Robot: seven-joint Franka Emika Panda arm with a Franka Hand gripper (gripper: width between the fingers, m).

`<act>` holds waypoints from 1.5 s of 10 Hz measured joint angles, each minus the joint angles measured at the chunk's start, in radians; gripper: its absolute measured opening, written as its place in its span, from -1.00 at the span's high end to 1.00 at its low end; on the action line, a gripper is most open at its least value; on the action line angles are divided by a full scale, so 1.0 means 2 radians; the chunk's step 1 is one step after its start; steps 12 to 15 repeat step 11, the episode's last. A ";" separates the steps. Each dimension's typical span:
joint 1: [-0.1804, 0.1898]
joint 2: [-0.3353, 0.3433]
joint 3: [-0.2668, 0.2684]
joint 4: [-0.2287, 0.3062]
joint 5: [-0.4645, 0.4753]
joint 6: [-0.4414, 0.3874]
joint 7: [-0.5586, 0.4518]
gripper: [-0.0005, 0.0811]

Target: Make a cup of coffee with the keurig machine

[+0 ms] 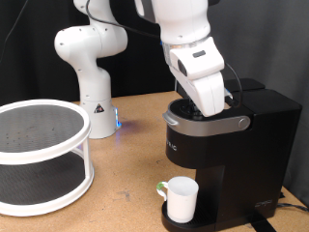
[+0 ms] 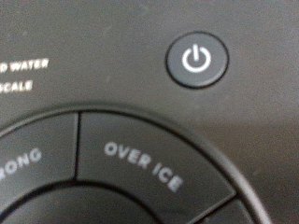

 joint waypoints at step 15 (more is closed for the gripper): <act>-0.009 -0.123 -0.032 -0.137 0.175 0.127 -0.112 0.99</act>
